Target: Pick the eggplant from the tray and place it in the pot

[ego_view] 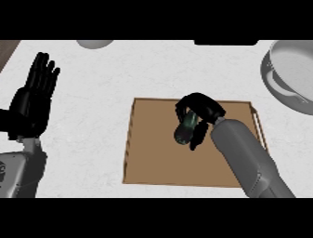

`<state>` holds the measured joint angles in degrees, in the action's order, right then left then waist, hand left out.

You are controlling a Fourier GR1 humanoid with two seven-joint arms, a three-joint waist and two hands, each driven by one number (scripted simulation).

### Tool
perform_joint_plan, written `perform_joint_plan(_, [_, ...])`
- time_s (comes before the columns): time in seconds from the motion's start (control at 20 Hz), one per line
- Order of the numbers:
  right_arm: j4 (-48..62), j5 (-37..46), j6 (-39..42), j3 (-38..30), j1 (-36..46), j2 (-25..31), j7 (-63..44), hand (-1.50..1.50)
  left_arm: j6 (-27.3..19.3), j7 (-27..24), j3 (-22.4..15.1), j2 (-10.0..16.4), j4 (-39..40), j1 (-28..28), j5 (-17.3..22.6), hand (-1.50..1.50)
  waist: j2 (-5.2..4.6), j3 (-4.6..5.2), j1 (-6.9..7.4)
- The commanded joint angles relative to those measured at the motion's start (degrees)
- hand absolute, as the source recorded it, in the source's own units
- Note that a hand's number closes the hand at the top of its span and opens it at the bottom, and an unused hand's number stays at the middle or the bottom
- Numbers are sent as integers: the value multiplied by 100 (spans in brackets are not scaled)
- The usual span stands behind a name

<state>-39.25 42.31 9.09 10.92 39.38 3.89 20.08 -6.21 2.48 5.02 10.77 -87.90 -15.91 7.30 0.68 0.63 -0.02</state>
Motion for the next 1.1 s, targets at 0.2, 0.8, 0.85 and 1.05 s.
perform_joint_plan(0.2, [-1749, 148, -154, -25, -669, 35, -1293, 150, 84, -108, 172, 92, -1, 123, 7, 0, -36, -59, -73])
perform_joint_plan(0.8, [240, 2028, -2716, -1187, 2103, 896, -5927, 150, 247, 21, -172, -28, -33, -189, 21, 0, -282, -13, 578])
perform_joint_plan(0.85, [352, 2265, -2884, -1139, 2234, 907, -6303, 150, 230, 94, -207, -36, -122, -303, 18, 0, -252, -25, 585])
perform_joint_plan(1.05, [704, 3096, -3507, -1020, 2744, 1129, -7493, 150, 136, 12, -232, -105, 46, -358, -82, 0, -268, -35, 539])
